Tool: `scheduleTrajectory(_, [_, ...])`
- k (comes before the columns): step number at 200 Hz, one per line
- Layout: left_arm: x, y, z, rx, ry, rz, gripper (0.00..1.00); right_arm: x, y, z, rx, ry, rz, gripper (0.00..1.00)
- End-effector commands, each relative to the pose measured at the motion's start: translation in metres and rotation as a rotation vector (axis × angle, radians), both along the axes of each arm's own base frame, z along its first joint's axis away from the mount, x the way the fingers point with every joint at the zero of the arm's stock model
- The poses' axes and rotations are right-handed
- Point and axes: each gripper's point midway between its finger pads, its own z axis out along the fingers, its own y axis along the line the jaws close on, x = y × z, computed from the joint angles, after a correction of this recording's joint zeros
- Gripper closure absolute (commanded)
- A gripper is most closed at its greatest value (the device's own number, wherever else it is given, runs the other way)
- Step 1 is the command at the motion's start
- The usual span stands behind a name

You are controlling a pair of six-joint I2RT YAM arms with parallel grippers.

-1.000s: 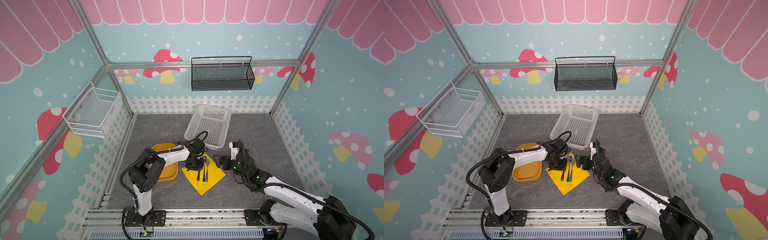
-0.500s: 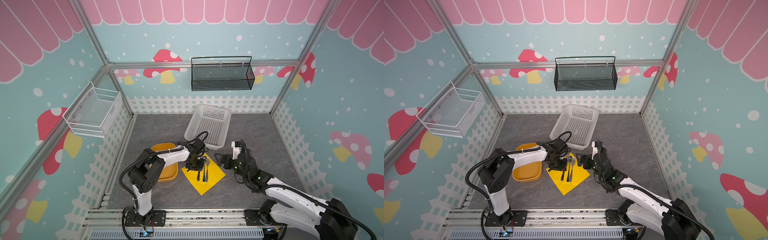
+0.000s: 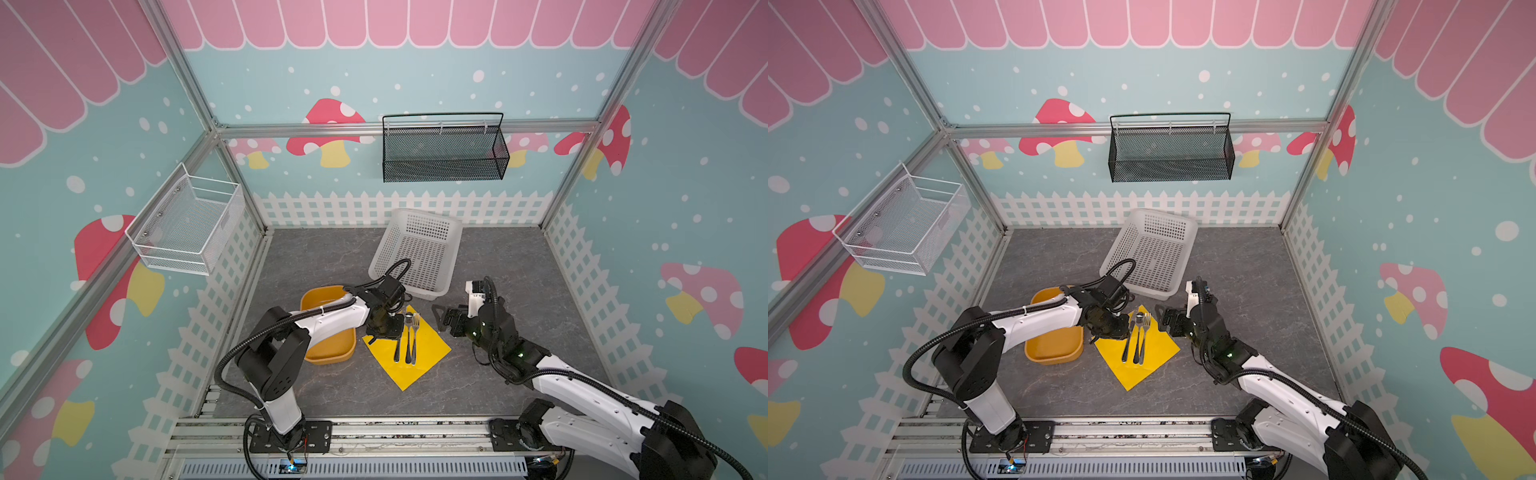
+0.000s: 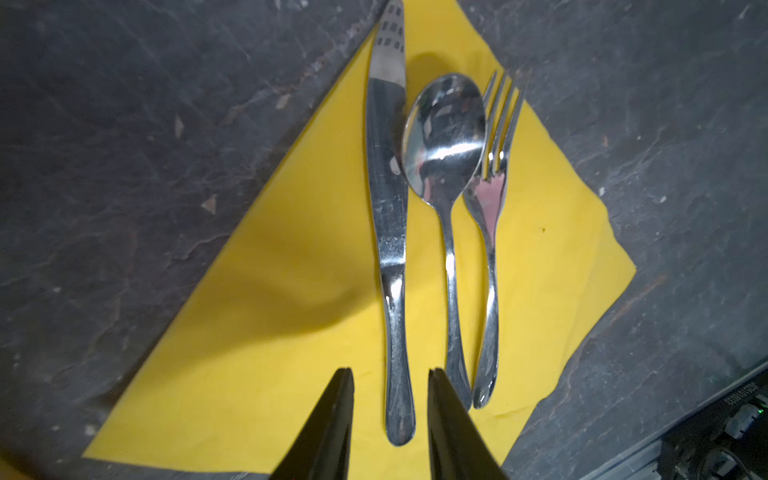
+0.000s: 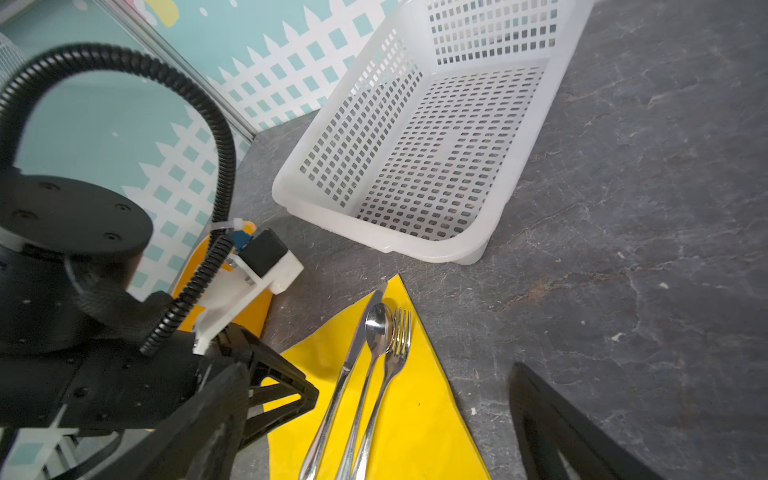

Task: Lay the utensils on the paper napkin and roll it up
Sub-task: 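Raise the left gripper back toward the tray while the right gripper draws back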

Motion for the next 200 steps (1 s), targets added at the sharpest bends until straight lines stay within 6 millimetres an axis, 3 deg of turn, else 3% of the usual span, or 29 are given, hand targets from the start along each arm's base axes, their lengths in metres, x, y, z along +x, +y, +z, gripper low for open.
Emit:
scheduleTrajectory(1, [0.003,0.014,0.005,0.019,-0.055,0.055,0.67,0.006,0.002,0.023,-0.005,-0.064,0.021,0.00])
scheduleTrajectory(40, [-0.001,0.046,0.000,-0.020,-0.063,0.180,0.67,-0.001,0.023,0.041,0.098,-0.101,0.137,0.00])
scheduleTrajectory(71, [-0.007,0.073,-0.006,-0.004,-0.043,0.243,0.67,-0.015,0.047,0.036,0.145,-0.063,0.286,0.03])
scheduleTrajectory(85, [-0.008,0.086,-0.003,0.018,-0.058,0.266,0.67,-0.023,0.059,0.029,0.173,0.004,0.356,0.09])
scheduleTrajectory(116, [-0.008,0.109,0.004,0.024,-0.079,0.312,0.67,-0.039,0.069,-0.006,0.231,0.222,0.381,0.10])
scheduleTrajectory(143, [-0.012,0.103,0.021,-0.045,-0.117,0.259,0.67,-0.047,0.071,-0.023,0.236,0.303,0.343,0.13])
scheduleTrajectory(170, [-0.018,0.098,0.032,-0.119,-0.158,0.238,0.66,-0.044,0.072,-0.031,0.231,0.349,0.272,0.16])
scheduleTrajectory(200, [-0.021,0.100,0.040,-0.162,-0.203,0.266,0.60,-0.035,0.076,-0.037,0.211,0.362,0.186,0.18])
